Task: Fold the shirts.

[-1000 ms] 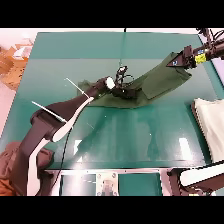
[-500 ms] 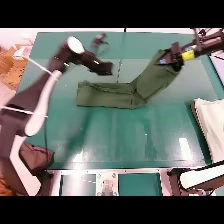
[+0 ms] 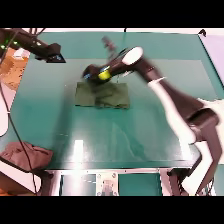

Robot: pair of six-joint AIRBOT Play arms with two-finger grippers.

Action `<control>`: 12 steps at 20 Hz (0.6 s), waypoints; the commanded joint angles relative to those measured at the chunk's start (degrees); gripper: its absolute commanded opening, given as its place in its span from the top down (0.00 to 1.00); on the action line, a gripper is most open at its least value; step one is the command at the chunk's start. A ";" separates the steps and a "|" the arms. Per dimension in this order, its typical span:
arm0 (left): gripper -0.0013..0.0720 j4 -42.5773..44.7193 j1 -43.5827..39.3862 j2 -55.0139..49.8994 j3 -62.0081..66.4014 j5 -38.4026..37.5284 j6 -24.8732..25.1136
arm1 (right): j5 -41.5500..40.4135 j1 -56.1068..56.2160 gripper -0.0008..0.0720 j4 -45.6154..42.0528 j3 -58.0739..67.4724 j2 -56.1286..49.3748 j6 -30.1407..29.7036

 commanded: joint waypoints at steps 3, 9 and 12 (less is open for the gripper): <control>0.95 0.15 3.10 0.42 -2.99 -1.90 3.04 | -5.16 2.23 0.32 1.03 0.35 -2.80 0.48; 0.95 0.15 3.10 0.39 -2.99 -1.57 3.06 | 19.80 -20.83 0.57 -11.63 0.11 5.20 4.26; 0.95 0.24 3.10 0.39 -2.99 -1.62 3.04 | 24.30 -26.56 0.43 -14.21 -5.20 5.20 4.81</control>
